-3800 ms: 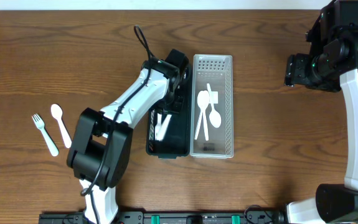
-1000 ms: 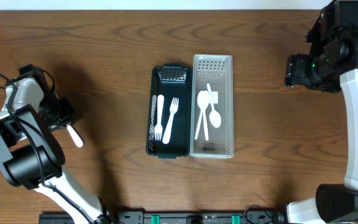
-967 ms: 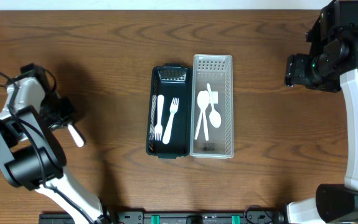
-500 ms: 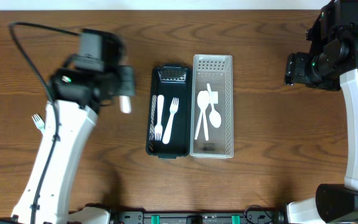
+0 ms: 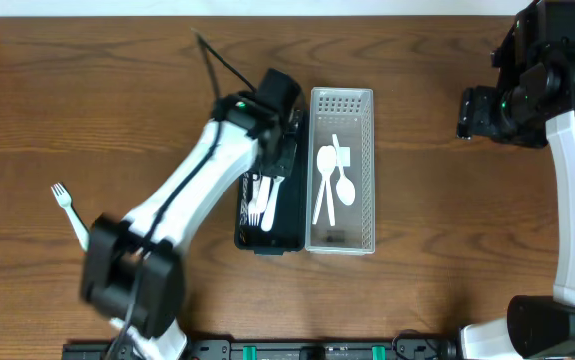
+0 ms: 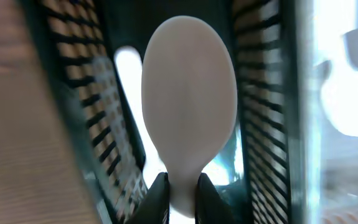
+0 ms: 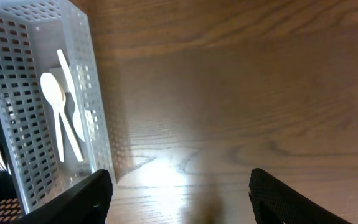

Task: Pack container
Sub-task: 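Carry the spoon over the black basket and release it inside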

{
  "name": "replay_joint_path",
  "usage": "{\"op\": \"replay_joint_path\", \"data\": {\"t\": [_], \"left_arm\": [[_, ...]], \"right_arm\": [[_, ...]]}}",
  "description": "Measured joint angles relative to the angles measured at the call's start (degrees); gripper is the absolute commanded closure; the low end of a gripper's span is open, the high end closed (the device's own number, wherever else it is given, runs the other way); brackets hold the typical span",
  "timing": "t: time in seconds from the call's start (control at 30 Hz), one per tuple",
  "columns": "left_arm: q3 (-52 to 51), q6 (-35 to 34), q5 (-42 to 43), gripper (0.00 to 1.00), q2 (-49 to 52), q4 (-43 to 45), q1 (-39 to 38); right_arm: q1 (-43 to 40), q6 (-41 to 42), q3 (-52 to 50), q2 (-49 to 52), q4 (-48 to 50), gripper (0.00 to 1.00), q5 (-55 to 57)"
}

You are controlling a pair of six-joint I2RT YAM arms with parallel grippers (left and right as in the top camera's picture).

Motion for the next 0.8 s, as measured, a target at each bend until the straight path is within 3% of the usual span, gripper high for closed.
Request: {"op": "replay_joint_path", "data": {"t": [0.1,0.13,0.17,0.2,0.53,0.67,0.8], "left_arm": [[0.0,0.0,0.0,0.93,4.7,0.1,0.0],[0.0,0.0,0.0,0.83,5.8,0.1,0.0],[-0.1,0.1,0.0,0.64,6.7,0.1,0.0],[-0.1,0.2,0.0,0.57,7.4,0.1,0.0],[0.6,2.1,-3.9,0.52,4.1,-4.0,0.0],[5.4,4.3,-8.7,0.36,-3.8,-6.9,0.1],[10.1,5.3,-13.4,0.28,-14.9,-7.7,1.5]], "right_arm": [[0.0,0.0,0.0,0.0,-0.4,0.27,0.0],[0.0,0.0,0.0,0.0,-0.5,0.27,0.0],[0.0,0.0,0.0,0.0,-0.6,0.26,0.0],[0.0,0.0,0.0,0.0,-0.7,0.26,0.0],[0.0,0.0,0.0,0.0,-0.9,0.26,0.0],[0.0,0.0,0.0,0.0,-0.8,0.26,0.0],[0.0,0.0,0.0,0.0,-0.8,0.26,0.0]]}}
